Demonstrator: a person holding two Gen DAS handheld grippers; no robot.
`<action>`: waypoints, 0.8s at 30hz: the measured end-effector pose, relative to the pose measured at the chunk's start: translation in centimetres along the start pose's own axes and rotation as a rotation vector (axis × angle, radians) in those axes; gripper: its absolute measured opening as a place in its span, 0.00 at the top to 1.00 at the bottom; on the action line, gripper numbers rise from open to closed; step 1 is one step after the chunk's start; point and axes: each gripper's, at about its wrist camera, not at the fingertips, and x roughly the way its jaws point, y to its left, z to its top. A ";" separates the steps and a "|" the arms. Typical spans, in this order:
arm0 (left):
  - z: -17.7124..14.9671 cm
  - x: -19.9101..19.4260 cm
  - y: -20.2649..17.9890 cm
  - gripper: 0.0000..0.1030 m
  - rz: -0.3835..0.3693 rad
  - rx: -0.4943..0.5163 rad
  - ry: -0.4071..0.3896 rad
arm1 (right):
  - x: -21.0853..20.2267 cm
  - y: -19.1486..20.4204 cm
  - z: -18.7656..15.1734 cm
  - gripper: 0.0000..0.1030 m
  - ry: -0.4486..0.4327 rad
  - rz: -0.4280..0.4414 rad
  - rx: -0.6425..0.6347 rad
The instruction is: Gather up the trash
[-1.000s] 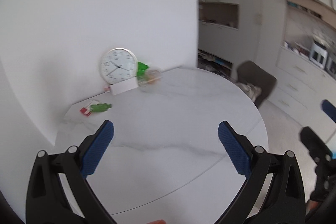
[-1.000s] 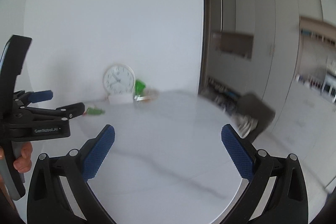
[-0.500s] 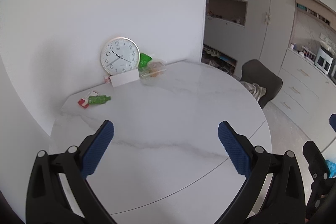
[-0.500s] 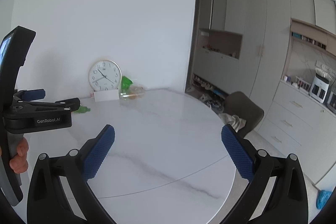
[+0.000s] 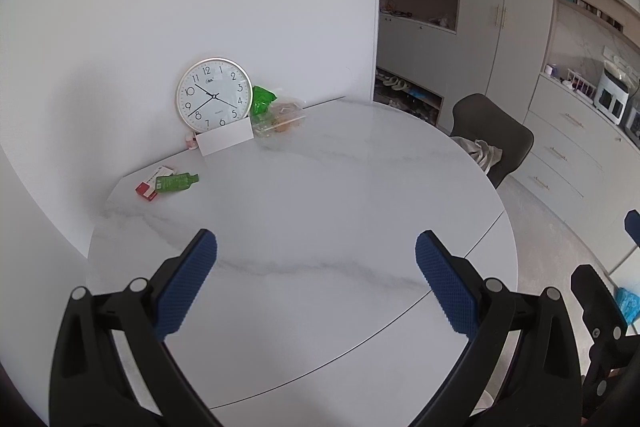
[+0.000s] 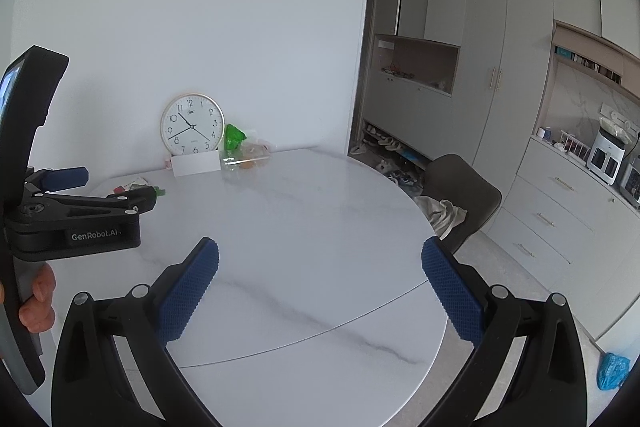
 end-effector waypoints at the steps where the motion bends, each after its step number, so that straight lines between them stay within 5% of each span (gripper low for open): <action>1: 0.0 0.0 0.0 0.07 -0.002 -0.001 0.001 | 0.1 0.0 0.0 0.02 0.003 0.000 0.001; 24: -0.1 0.5 -0.2 0.07 -0.015 0.012 0.014 | 0.4 -0.5 -0.3 0.02 0.024 -0.008 0.014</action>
